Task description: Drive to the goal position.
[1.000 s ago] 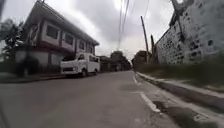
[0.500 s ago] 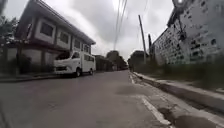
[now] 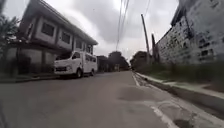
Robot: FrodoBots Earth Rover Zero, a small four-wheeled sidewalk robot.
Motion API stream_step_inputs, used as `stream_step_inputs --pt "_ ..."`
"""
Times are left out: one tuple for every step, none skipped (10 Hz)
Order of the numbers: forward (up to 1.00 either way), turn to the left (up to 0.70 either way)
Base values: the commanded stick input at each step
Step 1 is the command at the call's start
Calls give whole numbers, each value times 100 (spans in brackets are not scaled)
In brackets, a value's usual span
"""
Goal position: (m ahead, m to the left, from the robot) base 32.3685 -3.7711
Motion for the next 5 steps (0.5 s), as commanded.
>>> stream_step_inputs --pt "70 -34" --pt "70 -34" --pt "70 -34" --pt "70 -34" --pt "70 -28"
